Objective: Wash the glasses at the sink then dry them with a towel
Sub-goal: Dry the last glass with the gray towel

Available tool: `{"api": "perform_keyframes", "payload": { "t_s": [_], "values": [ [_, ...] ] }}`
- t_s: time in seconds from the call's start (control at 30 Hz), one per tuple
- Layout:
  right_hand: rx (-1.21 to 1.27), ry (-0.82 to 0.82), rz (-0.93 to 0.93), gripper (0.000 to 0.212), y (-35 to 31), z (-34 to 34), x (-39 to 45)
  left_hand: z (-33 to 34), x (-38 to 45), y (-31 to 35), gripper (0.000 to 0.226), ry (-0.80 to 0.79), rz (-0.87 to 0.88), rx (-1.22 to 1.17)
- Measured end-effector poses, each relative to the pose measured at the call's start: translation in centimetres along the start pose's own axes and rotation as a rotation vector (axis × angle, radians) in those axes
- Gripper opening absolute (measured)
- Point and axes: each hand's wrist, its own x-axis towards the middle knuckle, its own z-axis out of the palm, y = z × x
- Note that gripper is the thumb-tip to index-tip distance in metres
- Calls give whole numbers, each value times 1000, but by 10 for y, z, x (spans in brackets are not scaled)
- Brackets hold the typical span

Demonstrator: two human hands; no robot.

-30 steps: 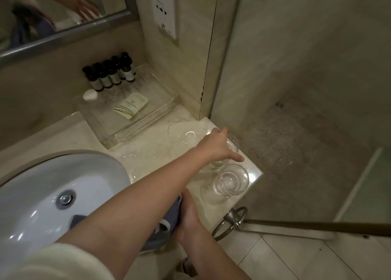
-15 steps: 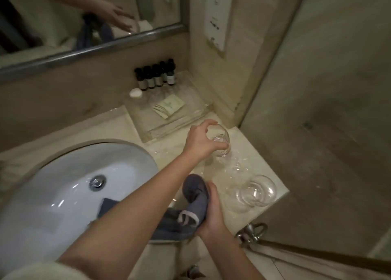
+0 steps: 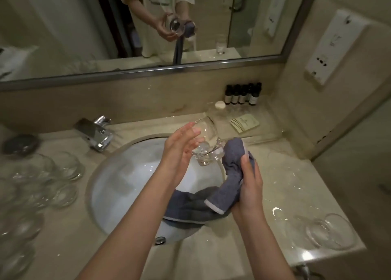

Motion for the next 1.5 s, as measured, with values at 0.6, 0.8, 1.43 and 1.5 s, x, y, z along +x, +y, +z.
{"api": "perform_keyframes", "payload": {
  "t_s": [0.6,0.8,1.43,1.5],
  "values": [
    [-759,-335,-385,54,17,56,-40,-29,-43,-10,69,210,86,131],
    [-632,-276,-278,61,18,49,-28,-33,-48,-9,67,49,22,47],
    [-558,-204,-241,68,26,42,-30,-21,-69,8,58,126,130,368],
    [-573,-198,-262,55,26,42,-34,-24,-70,8,42,201,143,446]
  ]
}}
